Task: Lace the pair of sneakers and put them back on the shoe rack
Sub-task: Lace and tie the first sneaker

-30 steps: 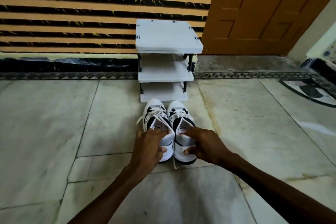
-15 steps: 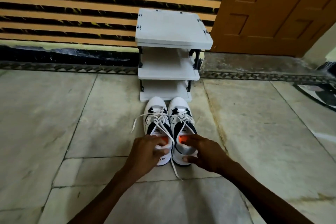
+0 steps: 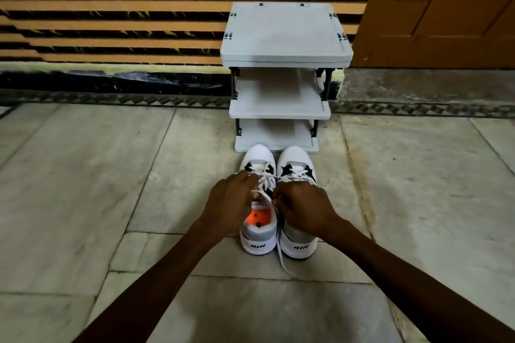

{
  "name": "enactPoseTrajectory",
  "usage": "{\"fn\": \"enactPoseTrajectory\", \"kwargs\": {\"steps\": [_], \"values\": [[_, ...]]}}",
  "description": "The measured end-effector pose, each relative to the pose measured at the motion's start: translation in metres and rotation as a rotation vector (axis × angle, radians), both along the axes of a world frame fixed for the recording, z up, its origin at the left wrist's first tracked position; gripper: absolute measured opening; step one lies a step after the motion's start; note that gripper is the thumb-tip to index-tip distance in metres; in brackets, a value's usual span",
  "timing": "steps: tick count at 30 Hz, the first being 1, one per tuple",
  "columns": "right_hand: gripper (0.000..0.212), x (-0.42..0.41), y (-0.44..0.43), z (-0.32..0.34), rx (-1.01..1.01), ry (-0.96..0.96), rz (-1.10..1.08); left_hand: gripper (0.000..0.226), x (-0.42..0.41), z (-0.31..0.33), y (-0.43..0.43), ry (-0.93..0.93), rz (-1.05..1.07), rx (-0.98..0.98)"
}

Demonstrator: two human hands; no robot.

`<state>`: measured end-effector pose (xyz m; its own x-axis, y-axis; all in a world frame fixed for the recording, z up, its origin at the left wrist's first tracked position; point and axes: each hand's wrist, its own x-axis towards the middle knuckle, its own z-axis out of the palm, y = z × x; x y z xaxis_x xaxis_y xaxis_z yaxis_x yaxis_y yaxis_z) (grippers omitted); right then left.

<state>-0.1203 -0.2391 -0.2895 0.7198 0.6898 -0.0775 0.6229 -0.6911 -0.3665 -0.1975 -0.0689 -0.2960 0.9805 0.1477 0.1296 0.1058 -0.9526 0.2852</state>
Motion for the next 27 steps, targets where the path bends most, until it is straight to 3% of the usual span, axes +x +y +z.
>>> {"fn": "enactPoseTrajectory", "kwargs": {"steps": [1, 5, 8, 11, 13, 15, 16, 18, 20, 22, 24, 27], "values": [[0.018, 0.000, 0.001, -0.002, -0.003, 0.006, -0.003, 0.006, -0.001, 0.003, 0.003, 0.032, 0.078, -0.173], [0.018, -0.008, -0.003, -0.011, 0.028, 0.019, -0.061, 0.038, -0.006, 0.018, 0.024, 0.114, 0.496, -1.117], [0.018, -0.019, 0.002, -0.020, 0.082, -0.089, -0.096, 0.054, -0.018, 0.021, 0.044, 0.031, 0.649, -1.308], [0.020, -0.031, 0.007, -0.022, -0.015, -0.283, -0.215, 0.060, -0.033, 0.026, 0.062, -0.100, 0.786, -1.448], [0.031, -0.035, 0.006, -0.022, -0.081, -0.258, -0.297, 0.060, -0.037, 0.031, 0.072, -0.175, 0.886, -1.538], [0.041, -0.036, 0.003, -0.022, -0.126, -0.185, -0.346, 0.056, -0.034, 0.033, 0.079, -0.169, 0.942, -1.446], [0.044, -0.035, 0.002, -0.021, -0.132, -0.138, -0.355, 0.052, -0.031, 0.029, 0.079, -0.078, 0.949, -1.227], [0.048, -0.035, 0.005, -0.020, -0.113, -0.052, -0.357, 0.044, -0.026, 0.020, 0.071, 0.128, 0.905, -0.596], [0.050, -0.035, 0.007, -0.019, -0.105, -0.010, -0.358, 0.036, -0.026, 0.016, 0.052, 0.090, 0.743, -0.265], [0.048, -0.035, 0.006, -0.018, -0.112, -0.017, -0.362, 0.030, -0.025, 0.012, 0.033, 0.057, 0.559, -0.250], [0.047, -0.035, 0.004, -0.018, -0.111, -0.035, -0.372, 0.035, -0.021, 0.005, 0.014, 0.162, 0.386, -0.295], [0.048, -0.036, 0.002, -0.018, -0.102, -0.045, -0.382, 0.047, -0.014, 0.001, -0.011, 0.271, 0.252, -0.147]]}}
